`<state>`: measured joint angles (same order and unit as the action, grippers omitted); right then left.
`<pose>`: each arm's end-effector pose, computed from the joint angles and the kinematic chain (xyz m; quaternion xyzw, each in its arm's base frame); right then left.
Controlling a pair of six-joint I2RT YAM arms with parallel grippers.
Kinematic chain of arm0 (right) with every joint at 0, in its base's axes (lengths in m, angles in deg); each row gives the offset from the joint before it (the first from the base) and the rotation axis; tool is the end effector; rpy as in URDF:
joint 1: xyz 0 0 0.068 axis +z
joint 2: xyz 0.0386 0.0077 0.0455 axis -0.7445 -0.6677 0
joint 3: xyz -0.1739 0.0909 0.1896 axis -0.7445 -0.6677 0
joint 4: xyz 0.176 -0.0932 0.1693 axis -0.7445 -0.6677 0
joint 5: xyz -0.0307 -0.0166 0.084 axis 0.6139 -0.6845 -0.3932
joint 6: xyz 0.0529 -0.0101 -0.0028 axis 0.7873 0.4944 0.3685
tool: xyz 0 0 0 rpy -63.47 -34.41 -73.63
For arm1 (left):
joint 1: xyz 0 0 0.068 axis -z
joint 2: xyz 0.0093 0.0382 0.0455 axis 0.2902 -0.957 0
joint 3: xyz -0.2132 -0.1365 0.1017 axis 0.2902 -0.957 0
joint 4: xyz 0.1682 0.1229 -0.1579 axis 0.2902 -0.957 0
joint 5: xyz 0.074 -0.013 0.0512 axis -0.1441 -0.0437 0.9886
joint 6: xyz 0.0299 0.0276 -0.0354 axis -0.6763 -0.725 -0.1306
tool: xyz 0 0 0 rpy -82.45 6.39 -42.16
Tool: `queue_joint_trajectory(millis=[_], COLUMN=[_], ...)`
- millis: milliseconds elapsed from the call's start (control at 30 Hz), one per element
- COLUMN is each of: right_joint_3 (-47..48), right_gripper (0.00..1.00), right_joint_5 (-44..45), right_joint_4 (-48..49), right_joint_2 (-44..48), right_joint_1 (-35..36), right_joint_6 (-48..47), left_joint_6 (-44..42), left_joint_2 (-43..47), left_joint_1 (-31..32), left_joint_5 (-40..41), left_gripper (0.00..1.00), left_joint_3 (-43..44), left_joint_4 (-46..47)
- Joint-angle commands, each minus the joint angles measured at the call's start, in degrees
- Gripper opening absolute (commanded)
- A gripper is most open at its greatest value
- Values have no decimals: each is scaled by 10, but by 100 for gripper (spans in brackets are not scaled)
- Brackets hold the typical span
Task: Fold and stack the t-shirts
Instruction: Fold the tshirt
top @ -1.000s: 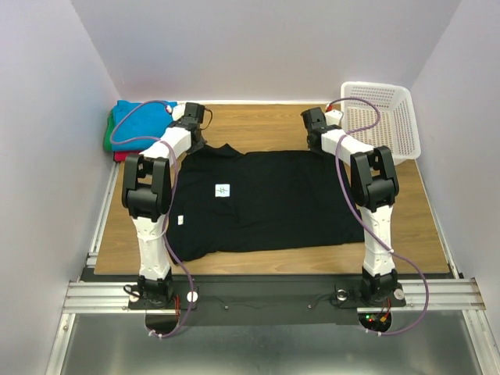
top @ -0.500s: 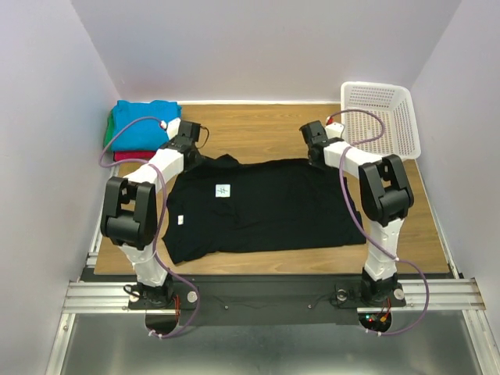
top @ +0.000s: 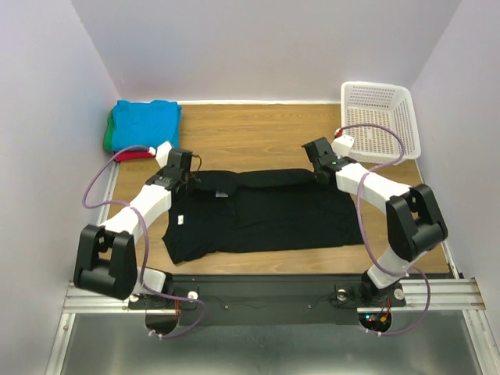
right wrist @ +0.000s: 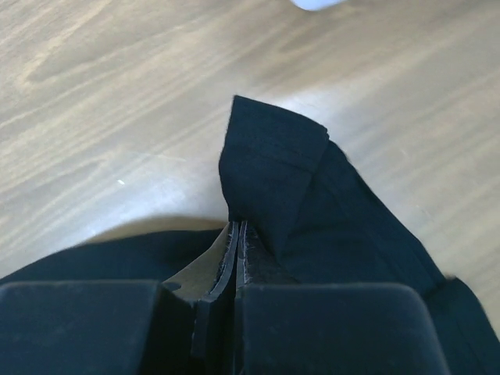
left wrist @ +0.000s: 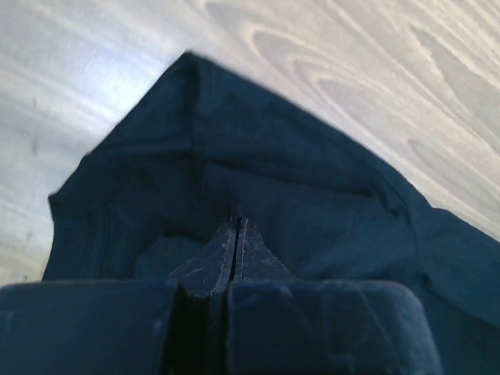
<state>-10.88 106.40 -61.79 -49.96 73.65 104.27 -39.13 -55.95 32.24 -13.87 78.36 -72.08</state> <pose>0.3193 0.1271 0.2117 0.2268 0.8748 -0.1189 0.4114 0.2836 -0.0678 0.2303 -0.2492 0.8680 -0.0792 0.4223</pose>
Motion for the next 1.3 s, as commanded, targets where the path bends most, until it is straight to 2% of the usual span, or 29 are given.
queue_joint_trajectory(millis=[0, 133, 433, 733, 933, 1167, 1267], right_joint_3=[-35, -79, -133, -159, -175, -189, -193], right_gripper=[0, 1, 0, 0, 0, 0, 0], right_joint_5=[22, 14, -3, -5, -7, -2, 2], right_joint_4=[12, 10, 2, -8, -19, -21, -22], right_joint_2=[61, 94, 147, 174, 195, 176, 166], right_joint_1=[10, 16, 23, 31, 36, 36, 36], right_joint_6=[32, 43, 50, 61, 75, 86, 97], left_joint_6=[25, 34, 62, 120, 151, 196, 226], left_joint_2=[61, 113, 166, 302, 353, 383, 416], left_joint_1=[4, 4, 5, 9, 14, 39, 54], left_joint_5=[-1, -9, -54, -61, -84, -115, -97], left_gripper=[0, 0, 0, 0, 0, 0, 0], left_joint_3=[-50, -88, -157, -196, -213, -236, -236], left_joint_4=[10, 3, -21, -116, -140, -167, -199])
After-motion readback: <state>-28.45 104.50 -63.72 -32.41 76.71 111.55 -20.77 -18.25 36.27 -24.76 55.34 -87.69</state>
